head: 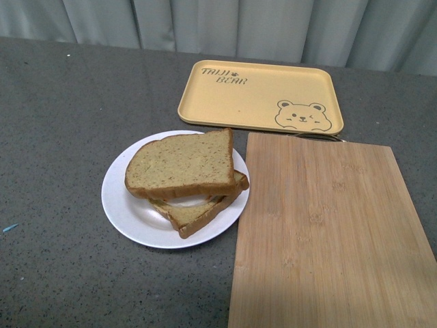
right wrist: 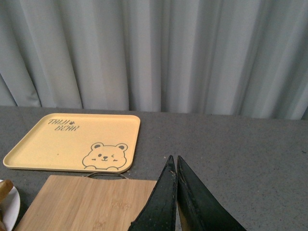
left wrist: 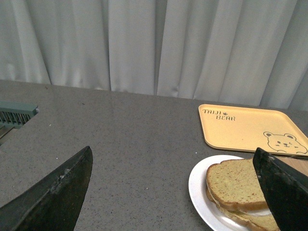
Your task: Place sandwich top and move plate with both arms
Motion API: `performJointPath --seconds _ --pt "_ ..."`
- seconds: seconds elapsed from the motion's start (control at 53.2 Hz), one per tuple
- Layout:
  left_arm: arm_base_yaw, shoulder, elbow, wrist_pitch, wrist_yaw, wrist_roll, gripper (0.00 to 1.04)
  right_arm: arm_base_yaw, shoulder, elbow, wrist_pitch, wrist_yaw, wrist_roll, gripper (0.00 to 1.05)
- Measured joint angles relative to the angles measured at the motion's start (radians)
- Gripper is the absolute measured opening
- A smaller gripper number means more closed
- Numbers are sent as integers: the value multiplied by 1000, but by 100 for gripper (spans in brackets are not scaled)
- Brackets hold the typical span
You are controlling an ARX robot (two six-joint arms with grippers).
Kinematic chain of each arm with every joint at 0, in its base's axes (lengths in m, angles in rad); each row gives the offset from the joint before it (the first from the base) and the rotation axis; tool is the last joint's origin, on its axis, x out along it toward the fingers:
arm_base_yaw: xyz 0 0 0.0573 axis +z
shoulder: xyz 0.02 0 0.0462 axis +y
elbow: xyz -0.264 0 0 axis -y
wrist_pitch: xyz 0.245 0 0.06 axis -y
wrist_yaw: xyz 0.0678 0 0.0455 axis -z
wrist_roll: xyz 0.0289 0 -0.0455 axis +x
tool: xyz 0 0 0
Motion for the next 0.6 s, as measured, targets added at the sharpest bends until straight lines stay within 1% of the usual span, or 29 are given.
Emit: performJointPath --seconds 0.413,0.601 --pt "0 0 0 0 0 0 98 -2 -330 -34 -278 -5 0 1" --pt "0 0 0 0 0 0 98 -2 -435 -34 -375 -5 0 1"
